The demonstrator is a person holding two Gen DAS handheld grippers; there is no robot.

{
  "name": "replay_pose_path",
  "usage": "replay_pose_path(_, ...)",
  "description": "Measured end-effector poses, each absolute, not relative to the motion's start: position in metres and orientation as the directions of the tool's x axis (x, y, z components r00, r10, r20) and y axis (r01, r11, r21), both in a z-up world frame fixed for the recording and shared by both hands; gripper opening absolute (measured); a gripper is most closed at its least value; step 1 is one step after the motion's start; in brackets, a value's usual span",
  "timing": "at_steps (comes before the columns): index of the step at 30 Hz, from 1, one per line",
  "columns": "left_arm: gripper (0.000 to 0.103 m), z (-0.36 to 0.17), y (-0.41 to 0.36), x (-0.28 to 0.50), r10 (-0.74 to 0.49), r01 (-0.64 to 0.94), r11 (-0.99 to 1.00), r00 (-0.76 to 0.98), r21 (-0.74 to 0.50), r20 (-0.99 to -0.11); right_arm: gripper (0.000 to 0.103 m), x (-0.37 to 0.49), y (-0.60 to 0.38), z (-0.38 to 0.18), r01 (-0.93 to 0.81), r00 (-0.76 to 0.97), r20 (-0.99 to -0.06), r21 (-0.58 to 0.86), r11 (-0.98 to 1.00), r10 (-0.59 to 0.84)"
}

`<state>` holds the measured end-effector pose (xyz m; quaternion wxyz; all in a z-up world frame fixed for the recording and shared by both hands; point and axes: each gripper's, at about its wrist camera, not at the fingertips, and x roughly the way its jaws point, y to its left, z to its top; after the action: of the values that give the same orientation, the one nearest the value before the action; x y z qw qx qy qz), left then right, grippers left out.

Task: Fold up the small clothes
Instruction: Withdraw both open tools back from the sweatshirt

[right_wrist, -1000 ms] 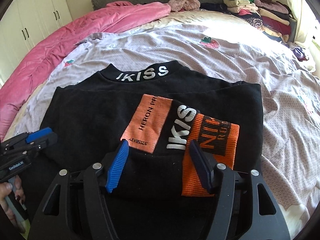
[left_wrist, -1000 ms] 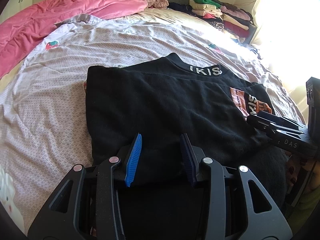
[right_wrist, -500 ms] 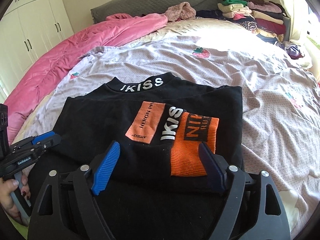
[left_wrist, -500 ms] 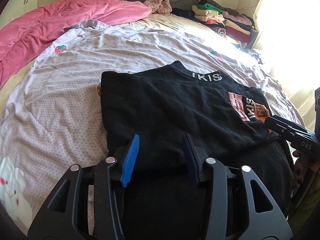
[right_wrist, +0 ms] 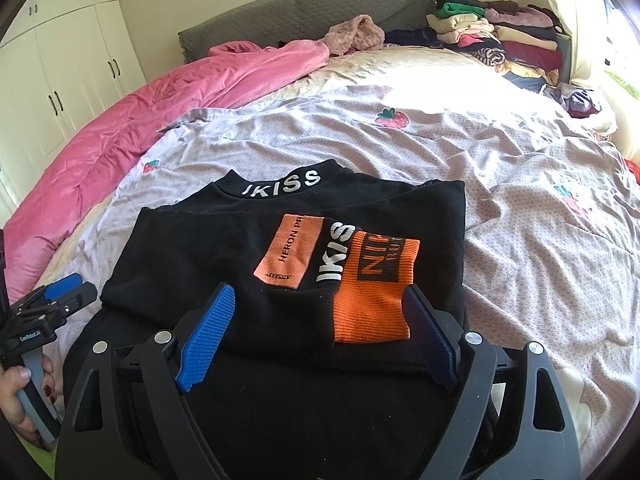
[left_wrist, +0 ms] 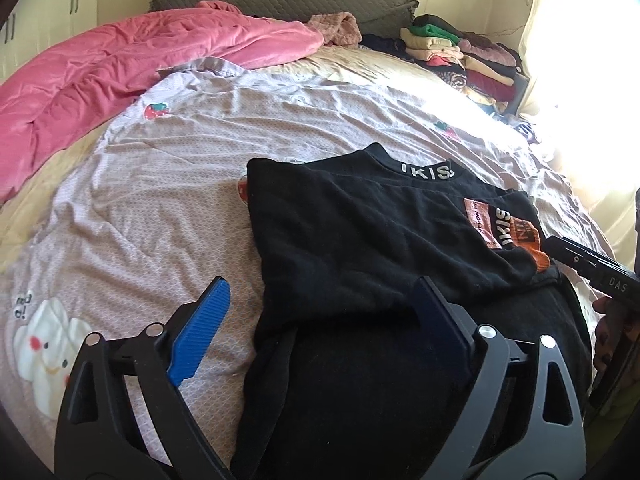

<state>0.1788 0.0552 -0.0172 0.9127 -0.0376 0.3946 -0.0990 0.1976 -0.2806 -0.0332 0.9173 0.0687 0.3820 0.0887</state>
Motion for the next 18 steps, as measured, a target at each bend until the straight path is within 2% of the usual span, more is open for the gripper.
replay_pose_path(2,0.093,-0.015,0.057,0.176,-0.2,0.142,0.98,0.675,-0.141,-0.71,0.085,0.198,-0.281,-0.033,-0.111,0.692,-0.689,0.194,0.975,0.216)
replay_pose_path(10,0.093,-0.01,0.059,0.168,-0.195,0.14,0.981,0.676,-0.136,-0.71,0.086,0.191,-0.281,-0.029,-0.1,0.694,-0.692,0.18,0.979,0.198)
replay_pose_path(11,0.093,-0.009,0.059,0.167,-0.197,0.14,0.98,0.675,-0.138,-0.711,0.099,0.19,-0.282,-0.028,-0.1,0.693,-0.693,0.179,0.979,0.197)
replay_pose_path(18,0.093,-0.007,0.064,0.157,-0.193,0.135,0.981,0.676,-0.137,-0.711,0.099,0.18,-0.285,-0.022,-0.096,0.708,-0.68,0.176,0.98,0.192)
